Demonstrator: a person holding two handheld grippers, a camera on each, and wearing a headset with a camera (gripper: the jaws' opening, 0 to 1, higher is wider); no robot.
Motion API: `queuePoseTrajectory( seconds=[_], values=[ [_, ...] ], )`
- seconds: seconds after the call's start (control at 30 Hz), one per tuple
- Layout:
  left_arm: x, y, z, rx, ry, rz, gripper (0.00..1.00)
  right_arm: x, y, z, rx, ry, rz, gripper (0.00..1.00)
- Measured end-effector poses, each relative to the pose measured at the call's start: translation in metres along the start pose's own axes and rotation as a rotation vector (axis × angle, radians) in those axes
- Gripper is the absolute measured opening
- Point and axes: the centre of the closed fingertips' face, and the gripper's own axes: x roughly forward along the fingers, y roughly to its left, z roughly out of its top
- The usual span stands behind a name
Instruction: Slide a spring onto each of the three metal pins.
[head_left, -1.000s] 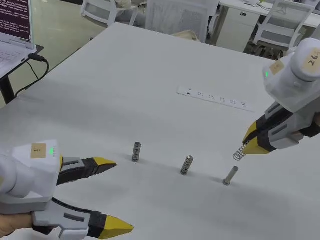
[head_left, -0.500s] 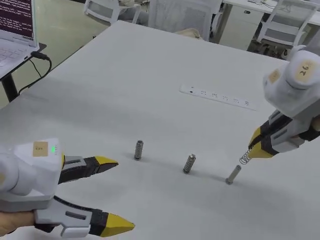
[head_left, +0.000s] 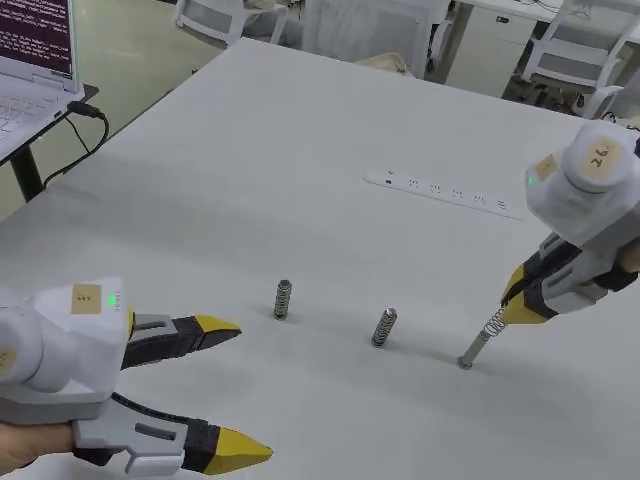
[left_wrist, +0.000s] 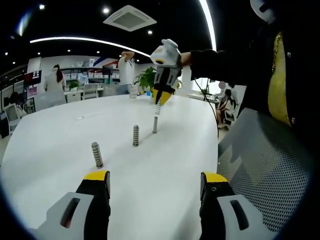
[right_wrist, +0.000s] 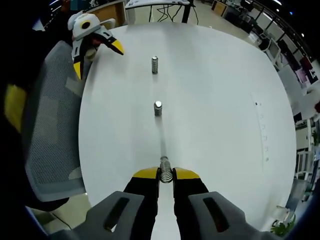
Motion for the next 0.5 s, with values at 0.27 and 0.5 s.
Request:
queuePoseTrajectory(
  seconds=[0.27, 0.5],
  values=[
    [0.0006, 0.0, -0.0012, -0.002, 0.003, -0.001, 0.69, 0.0047, -0.0011, -0.0016, 0.002, 0.005, 0.008, 0.07],
    [0.0012, 0.0002, -0.0013, -0.005, 0.004, -0.001, 0.7, 0.0072, -0.002, -0.0024, 0.004, 0.009, 0.014, 0.07]
  ],
)
